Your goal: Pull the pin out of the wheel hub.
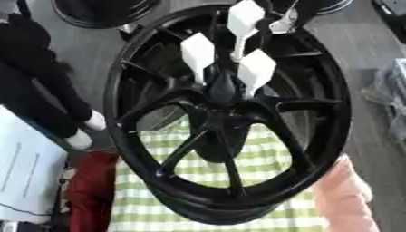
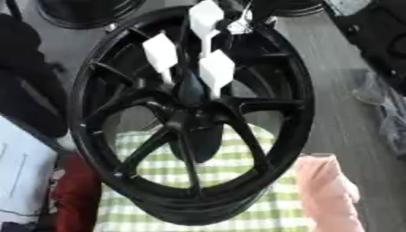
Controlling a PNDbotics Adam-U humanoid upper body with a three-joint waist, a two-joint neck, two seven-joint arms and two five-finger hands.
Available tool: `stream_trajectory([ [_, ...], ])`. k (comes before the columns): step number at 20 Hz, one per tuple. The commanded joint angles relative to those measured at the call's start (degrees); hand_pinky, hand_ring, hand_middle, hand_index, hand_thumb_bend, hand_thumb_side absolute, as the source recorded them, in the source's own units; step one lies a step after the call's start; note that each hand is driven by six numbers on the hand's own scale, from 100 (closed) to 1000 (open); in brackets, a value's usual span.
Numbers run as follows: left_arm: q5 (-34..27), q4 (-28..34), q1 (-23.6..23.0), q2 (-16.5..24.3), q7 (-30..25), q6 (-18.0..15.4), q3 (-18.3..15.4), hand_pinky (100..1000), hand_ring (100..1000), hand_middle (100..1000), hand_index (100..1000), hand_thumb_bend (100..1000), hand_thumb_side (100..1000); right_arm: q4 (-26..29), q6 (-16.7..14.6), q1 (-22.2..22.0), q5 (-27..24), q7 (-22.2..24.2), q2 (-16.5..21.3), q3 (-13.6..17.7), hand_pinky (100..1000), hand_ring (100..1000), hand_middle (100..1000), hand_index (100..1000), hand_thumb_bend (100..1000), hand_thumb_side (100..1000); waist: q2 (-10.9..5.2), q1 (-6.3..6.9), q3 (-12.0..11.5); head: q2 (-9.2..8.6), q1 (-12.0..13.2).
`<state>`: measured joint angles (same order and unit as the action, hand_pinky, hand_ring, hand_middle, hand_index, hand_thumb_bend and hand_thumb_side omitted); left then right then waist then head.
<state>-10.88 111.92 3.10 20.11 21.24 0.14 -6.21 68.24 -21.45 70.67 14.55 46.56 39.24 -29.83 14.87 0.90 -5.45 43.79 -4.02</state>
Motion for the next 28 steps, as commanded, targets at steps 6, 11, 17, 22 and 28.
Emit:
stream_trajectory([
  [6,0.3,0.6,0.0,1.1,0.0,-0.1,-0.8,771,767,741,784,319,653,-1.8,-4.6,1.6,0.5,5.4,5.9,6.8,715,648,379,485,135,301,-2.10,0.09,0.5,0.26,0.6],
  [11,0.4,0.7,0.0,1.1,0.1,-0.2,-1.0,771,767,742,784,318,654,-0.4,-1.6,-1.9,-1.0,2.2,12.7,13.6,713,646,375,491,125,262,-1.99,0.13,1.0,0.22,0.8],
  [17,0.6,0.9,0.3,1.1,0.6,-0.3,-1.4,772,766,742,784,318,655,8.1,3.3,-17.8,-6.4,-9.7,26.7,24.7,709,644,373,492,100,190,-1.31,0.06,1.5,-0.16,1.1],
  [22,0.8,1.2,0.5,0.7,1.1,-0.4,-1.9,772,766,742,784,317,653,12.7,7.2,-38.3,-10.8,-21.3,34.4,38.1,711,646,379,500,100,151,-0.69,0.52,2.1,-0.65,1.9],
  [28,1.0,1.3,0.3,0.5,1.6,-0.4,-2.4,772,766,741,785,317,653,11.3,10.2,-51.2,-3.5,-28.2,33.1,46.9,781,754,557,676,187,261,-0.60,0.97,3.3,-0.74,3.1],
])
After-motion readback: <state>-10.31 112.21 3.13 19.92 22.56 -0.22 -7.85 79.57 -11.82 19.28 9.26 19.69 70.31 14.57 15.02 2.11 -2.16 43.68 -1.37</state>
